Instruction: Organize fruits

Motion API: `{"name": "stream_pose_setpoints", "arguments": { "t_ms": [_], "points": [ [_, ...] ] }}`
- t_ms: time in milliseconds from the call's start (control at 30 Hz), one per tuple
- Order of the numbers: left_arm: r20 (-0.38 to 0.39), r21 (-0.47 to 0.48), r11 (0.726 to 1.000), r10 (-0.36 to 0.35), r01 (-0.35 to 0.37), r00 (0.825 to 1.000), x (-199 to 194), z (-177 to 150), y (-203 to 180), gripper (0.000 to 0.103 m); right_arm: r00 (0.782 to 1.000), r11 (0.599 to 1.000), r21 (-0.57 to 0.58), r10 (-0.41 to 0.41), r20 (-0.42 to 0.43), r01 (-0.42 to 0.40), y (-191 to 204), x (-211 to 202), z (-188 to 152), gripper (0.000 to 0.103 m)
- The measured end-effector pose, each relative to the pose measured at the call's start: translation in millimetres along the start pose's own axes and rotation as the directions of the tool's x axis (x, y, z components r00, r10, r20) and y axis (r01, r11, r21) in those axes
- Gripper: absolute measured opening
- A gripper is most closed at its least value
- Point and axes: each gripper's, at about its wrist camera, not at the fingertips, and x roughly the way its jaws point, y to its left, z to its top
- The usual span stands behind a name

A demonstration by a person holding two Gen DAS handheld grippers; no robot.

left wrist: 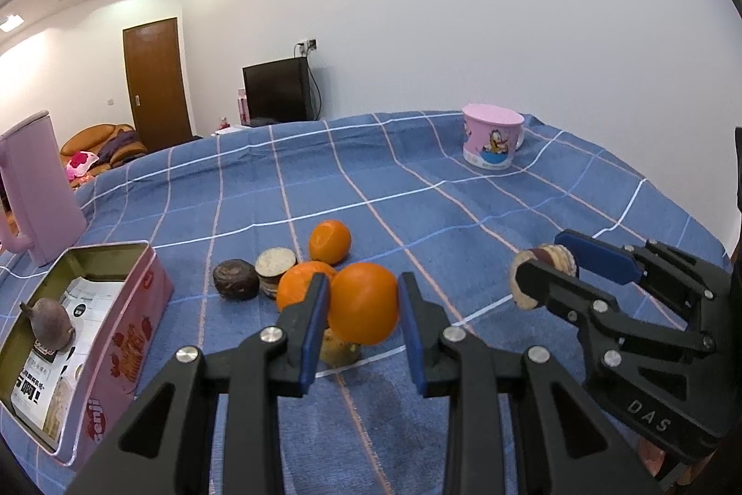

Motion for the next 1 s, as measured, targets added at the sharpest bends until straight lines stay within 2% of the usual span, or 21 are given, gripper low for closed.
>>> {"name": "stream_pose_setpoints", "arguments": {
  "t_ms": [1000],
  "points": [
    [0.101,-0.026,1.0,0.017,-0.015,0.995,-18.9,-0.9,4.4,0.032,0.996,0.999,-0.033,0.008,0.091,-0.005,4.8,-14.7,-3.0,0.041]
  ]
}}
